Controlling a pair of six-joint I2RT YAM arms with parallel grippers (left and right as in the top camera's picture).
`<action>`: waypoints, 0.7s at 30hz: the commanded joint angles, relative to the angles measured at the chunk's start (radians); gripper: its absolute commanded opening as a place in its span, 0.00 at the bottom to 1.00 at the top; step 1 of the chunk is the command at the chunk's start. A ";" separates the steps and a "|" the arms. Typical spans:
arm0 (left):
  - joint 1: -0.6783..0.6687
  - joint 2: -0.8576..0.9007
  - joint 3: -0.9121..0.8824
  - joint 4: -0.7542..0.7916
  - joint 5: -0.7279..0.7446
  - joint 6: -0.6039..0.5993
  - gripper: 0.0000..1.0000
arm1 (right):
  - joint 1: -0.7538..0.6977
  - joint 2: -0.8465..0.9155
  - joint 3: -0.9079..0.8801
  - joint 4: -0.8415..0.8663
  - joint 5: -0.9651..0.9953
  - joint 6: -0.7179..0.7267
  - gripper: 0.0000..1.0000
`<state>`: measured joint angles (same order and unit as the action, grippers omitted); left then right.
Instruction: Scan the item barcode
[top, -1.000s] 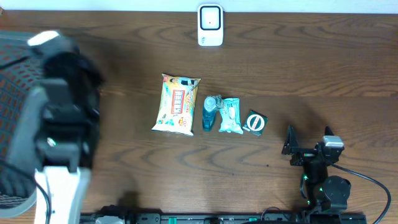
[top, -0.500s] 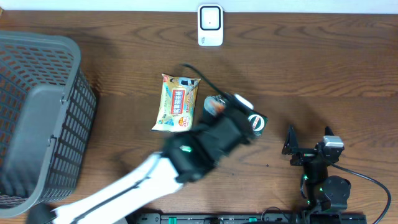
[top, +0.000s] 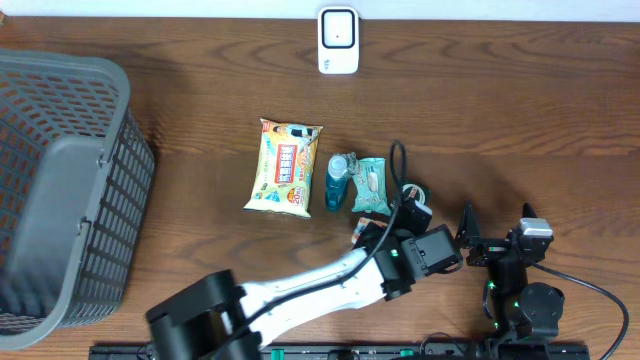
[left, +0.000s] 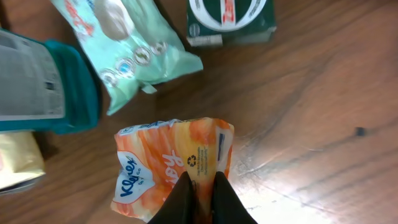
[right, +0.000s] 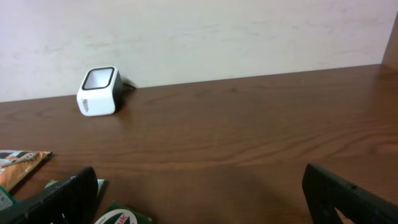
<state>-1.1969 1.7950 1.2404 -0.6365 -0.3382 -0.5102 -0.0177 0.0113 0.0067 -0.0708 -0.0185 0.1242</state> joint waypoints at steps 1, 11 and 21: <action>0.000 0.024 0.006 0.009 -0.028 -0.030 0.39 | 0.019 -0.005 -0.001 -0.004 0.005 -0.009 0.99; 0.079 -0.257 0.181 0.001 -0.330 0.257 1.00 | 0.019 -0.005 -0.001 -0.004 0.005 -0.009 0.99; 0.400 -0.419 0.527 0.158 -0.365 0.711 0.98 | 0.019 -0.005 -0.001 -0.004 0.005 -0.009 0.99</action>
<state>-0.8879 1.3720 1.6749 -0.4706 -0.6651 -0.0376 -0.0177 0.0113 0.0067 -0.0704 -0.0185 0.1242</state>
